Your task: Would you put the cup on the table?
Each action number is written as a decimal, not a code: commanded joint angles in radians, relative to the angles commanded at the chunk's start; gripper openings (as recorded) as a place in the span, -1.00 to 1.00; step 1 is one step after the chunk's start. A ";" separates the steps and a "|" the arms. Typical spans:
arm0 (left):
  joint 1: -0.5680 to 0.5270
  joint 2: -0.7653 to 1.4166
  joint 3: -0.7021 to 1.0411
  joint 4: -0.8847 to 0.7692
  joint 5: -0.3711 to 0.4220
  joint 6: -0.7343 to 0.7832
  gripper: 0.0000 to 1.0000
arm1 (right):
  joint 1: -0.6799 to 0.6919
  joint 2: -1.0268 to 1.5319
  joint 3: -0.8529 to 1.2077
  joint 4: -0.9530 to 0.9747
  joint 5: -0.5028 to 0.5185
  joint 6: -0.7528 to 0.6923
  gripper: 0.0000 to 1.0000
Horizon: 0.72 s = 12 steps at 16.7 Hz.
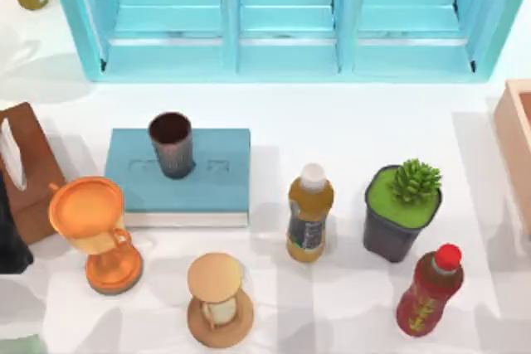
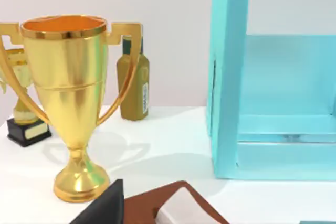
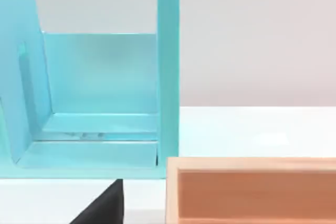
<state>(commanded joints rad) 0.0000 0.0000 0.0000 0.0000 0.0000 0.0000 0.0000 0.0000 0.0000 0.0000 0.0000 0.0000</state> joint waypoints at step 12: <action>0.000 0.000 0.000 0.000 0.000 0.000 1.00 | 0.296 0.520 0.502 -0.383 -0.026 0.172 1.00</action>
<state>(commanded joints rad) 0.0000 0.0000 0.0000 0.0000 0.0000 0.0000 0.2955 0.5202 0.5022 -0.3828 -0.0256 0.1722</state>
